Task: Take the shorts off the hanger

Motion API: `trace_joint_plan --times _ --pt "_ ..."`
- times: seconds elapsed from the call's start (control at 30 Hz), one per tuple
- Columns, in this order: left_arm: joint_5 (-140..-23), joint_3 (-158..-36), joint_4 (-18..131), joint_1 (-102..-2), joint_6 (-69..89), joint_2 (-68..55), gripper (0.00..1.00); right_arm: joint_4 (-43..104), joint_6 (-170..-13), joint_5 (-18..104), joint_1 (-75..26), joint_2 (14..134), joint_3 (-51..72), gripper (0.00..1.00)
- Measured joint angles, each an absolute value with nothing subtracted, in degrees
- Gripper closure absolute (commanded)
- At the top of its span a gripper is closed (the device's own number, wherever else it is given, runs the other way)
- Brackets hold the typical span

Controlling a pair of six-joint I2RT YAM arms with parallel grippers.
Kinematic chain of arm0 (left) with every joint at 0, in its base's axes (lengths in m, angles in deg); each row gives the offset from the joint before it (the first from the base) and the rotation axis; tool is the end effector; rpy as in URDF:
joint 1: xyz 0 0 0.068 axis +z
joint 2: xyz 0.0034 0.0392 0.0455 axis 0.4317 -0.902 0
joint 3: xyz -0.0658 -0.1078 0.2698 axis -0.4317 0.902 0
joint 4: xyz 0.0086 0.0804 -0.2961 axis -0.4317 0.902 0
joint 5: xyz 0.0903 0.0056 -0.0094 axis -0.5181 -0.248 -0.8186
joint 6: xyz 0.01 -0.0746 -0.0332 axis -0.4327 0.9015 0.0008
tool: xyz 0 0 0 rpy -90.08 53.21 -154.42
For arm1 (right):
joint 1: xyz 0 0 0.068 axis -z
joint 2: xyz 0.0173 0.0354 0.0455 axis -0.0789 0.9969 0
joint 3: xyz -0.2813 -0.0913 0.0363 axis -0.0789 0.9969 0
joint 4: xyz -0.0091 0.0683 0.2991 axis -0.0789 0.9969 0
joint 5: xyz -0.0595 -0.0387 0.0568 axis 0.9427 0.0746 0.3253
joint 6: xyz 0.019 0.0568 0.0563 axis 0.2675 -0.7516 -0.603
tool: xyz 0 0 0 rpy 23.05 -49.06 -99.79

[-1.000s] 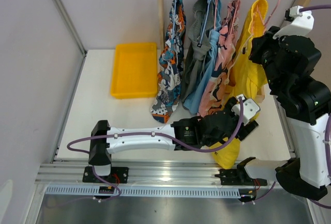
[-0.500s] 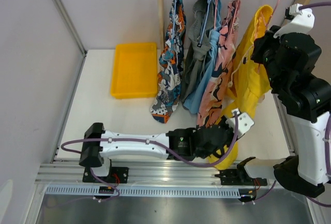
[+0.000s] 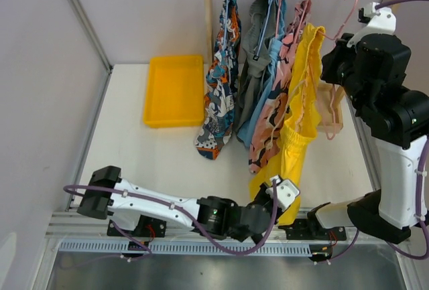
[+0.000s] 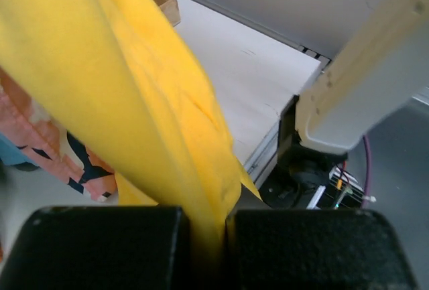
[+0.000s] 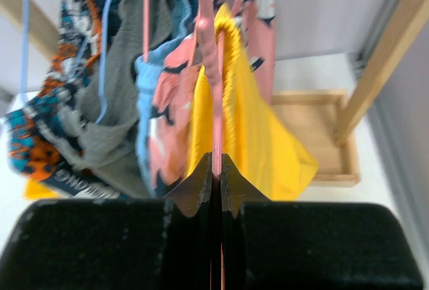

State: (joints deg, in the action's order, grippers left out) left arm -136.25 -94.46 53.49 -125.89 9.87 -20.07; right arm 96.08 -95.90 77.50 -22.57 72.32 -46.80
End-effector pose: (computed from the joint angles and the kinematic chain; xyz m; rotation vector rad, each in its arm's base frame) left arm -0.0260 -0.4318 0.3343 0.7832 1.6117 -0.6902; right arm 0.2171 0.0745 0.6400 0.0922 1.7645 0.0605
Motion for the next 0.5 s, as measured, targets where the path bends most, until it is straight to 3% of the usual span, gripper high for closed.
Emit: trace_joint_plan --times 0.2,0.37,0.5 --pt "-129.0 -106.0 57.1 -114.0 7.3 -27.9 1.00 96.3 -104.5 71.3 -22.6 65.4 -41.8 1.00" --pt "-120.8 -131.4 65.5 -98.9 5.4 -40.7 1.00 101.6 -110.9 67.5 -22.5 57.1 -40.7 1.00" --pt "-119.0 -146.7 70.9 -92.2 4.2 -47.5 1.00 105.9 -113.2 66.8 -22.2 54.7 -47.0 1.00"
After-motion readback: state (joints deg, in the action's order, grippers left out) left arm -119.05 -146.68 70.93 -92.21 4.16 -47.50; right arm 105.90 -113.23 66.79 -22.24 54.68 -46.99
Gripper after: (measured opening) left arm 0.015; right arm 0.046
